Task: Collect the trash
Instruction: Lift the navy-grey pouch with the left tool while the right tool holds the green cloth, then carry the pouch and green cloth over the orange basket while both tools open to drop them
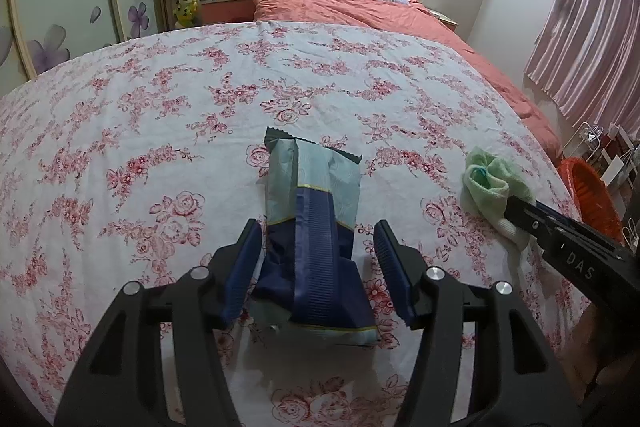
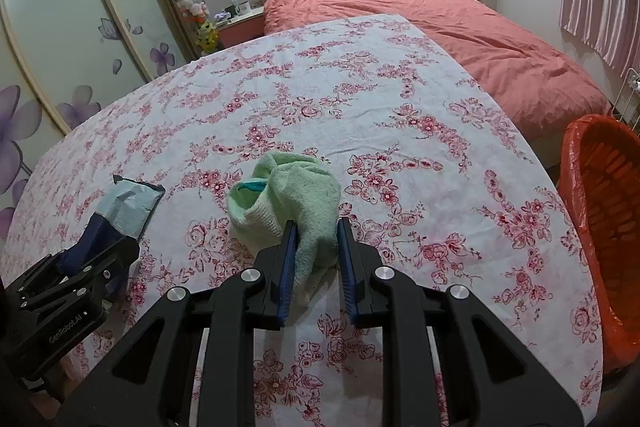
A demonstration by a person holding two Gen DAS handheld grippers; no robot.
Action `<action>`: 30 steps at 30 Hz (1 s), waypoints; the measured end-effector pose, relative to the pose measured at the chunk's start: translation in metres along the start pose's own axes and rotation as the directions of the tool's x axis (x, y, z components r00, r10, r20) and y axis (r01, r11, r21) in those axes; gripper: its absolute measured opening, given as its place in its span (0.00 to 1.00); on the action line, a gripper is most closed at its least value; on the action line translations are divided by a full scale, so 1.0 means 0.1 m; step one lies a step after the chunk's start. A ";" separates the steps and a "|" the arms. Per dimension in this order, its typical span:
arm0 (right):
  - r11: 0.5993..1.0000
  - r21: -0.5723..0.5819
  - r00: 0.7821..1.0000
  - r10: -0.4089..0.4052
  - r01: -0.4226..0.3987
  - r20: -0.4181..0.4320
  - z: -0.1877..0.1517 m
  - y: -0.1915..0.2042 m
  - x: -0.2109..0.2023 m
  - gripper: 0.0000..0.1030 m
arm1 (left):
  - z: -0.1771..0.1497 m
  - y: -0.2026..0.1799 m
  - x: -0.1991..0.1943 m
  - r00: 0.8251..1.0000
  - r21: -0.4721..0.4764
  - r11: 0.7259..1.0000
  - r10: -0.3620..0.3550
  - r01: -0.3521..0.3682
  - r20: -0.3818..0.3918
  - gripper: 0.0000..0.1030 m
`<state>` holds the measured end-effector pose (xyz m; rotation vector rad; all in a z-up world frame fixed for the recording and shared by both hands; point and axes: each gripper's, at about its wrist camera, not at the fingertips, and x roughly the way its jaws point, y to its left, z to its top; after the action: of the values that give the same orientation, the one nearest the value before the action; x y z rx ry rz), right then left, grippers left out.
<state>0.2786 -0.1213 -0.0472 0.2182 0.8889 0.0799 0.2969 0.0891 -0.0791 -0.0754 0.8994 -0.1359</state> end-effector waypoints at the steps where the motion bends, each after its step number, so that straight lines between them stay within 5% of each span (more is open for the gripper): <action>1: 1.000 0.000 1.000 0.001 -0.001 0.000 0.00 0.00 0.00 0.19 | 0.00 0.01 -0.01 1.000 -0.007 1.000 -0.009 0.009 0.002 0.56; 3: 1.000 -0.002 1.000 0.007 -0.007 0.001 0.00 0.00 -0.01 0.18 | -0.01 0.01 -0.02 1.000 -0.005 1.000 -0.019 0.019 0.005 0.50; 4: 1.000 -0.005 1.000 0.013 -0.013 0.001 0.00 0.00 -0.01 0.15 | -0.02 -0.01 -0.02 1.000 0.002 1.000 -0.022 0.022 0.003 0.40; 9: 0.999 -0.013 0.999 0.039 -0.039 0.013 -0.02 0.00 -0.06 0.09 | -0.03 -0.11 -0.04 0.999 0.034 0.998 -0.046 0.046 -0.001 0.33; 20: 0.999 0.021 0.991 0.026 -0.029 0.130 0.06 -0.24 -0.57 0.09 | 0.11 -0.45 -0.42 0.994 0.068 0.996 -0.065 0.059 0.084 0.32; 30: 0.995 0.099 0.961 -0.050 0.024 0.271 0.09 -0.67 -1.19 0.09 | 0.21 -1.13 -0.86 0.977 0.144 0.984 -0.132 0.108 0.170 0.32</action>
<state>0.2094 -0.2074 0.0339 0.2939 0.6214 -0.0275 0.2505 -0.0092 0.0143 -0.0168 0.7045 -0.2980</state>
